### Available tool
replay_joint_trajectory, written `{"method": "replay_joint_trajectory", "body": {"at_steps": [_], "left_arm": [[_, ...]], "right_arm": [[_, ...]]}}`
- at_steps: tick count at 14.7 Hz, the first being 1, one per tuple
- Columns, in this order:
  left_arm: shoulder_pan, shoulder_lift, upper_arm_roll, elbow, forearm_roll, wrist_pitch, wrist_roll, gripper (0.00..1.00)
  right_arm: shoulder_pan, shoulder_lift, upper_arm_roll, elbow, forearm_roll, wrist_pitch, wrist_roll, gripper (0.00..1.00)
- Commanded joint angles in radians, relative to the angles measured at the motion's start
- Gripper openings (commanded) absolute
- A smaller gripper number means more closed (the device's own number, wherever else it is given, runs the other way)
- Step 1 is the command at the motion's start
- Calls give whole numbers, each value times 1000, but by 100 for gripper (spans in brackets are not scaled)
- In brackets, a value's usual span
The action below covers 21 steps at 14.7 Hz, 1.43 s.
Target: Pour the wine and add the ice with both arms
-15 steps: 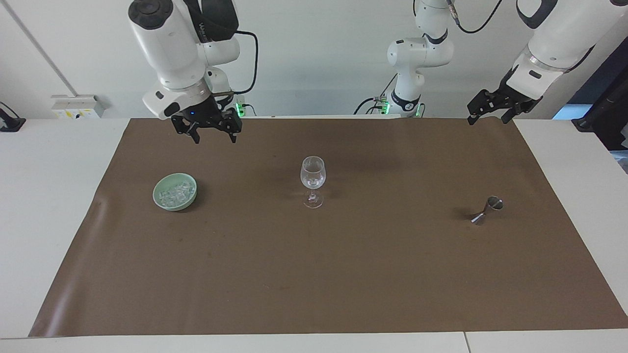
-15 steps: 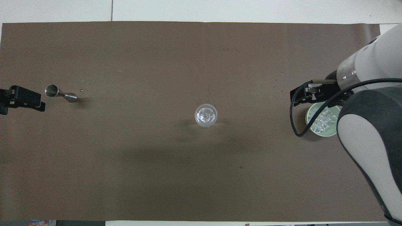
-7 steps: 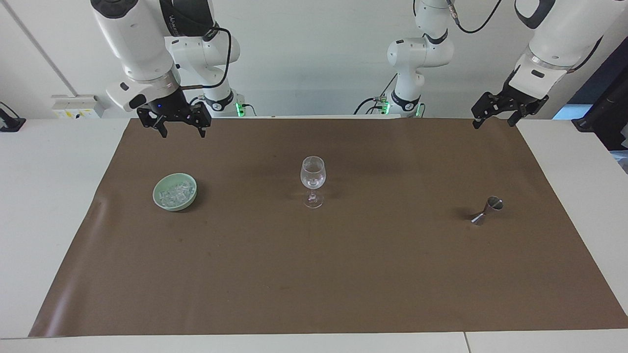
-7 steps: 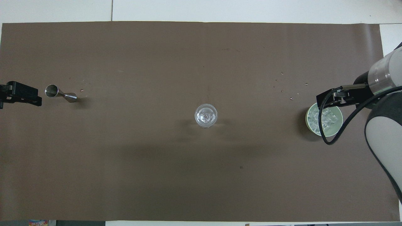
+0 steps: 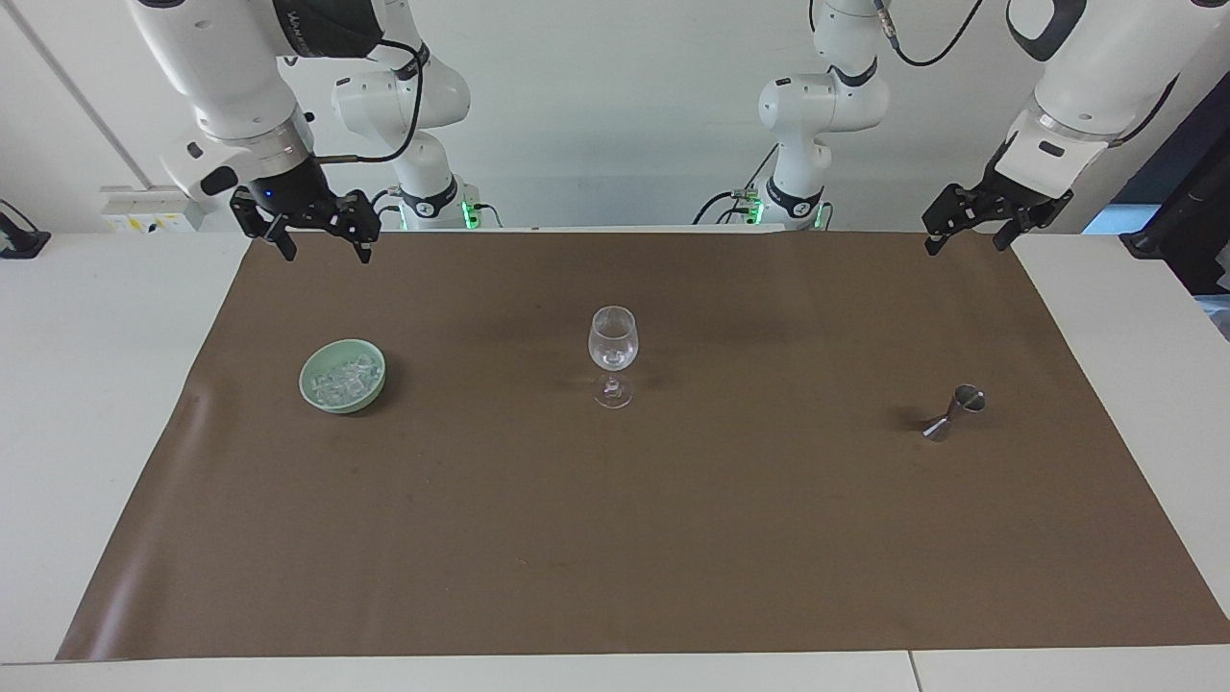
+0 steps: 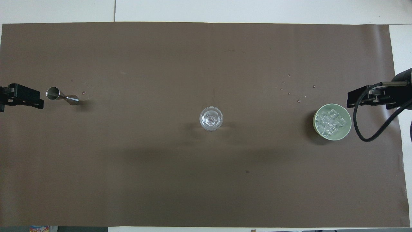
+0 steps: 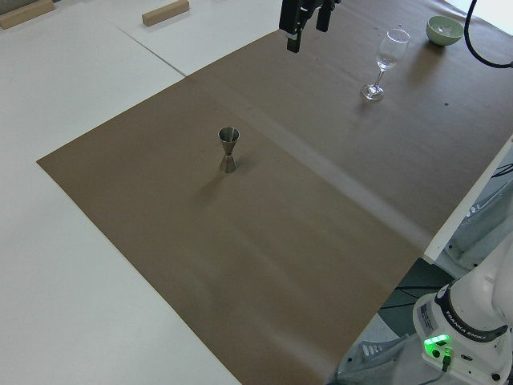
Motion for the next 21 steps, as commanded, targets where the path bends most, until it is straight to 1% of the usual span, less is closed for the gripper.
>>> {"method": "replay_joint_trajectory", "body": {"at_steps": [1,7,9,12,15,18,21], "left_arm": [[-2,-24,4,-30,19,19,3,100],[-2,-24,4,-30,19,19,2,100],[-2,-24,4,-30,19,17,2,100],[-2,-24,4,-30,19,19,2,100],[-2,-24,4,-30,19,17,2,100],[-2,-24,4,-30,19,17,2,100],[-2,-24,4,-30,19,19,2,100]], "right_arm": [[-27,-8,24,-15,-24,7,-22,100],[-32,-8,23,-17,-24,33,-39,100],[-62,-8,23,-18,-21,39,-105,100],[-72,-8,32,-20,-17,36,-107,100],[-58,-11,23,-18,-9,19,-105,100],[-58,-13,-11,-23,-9,27,-105,100],[-58,-13,-16,-29,-11,30,-110,100]]}}
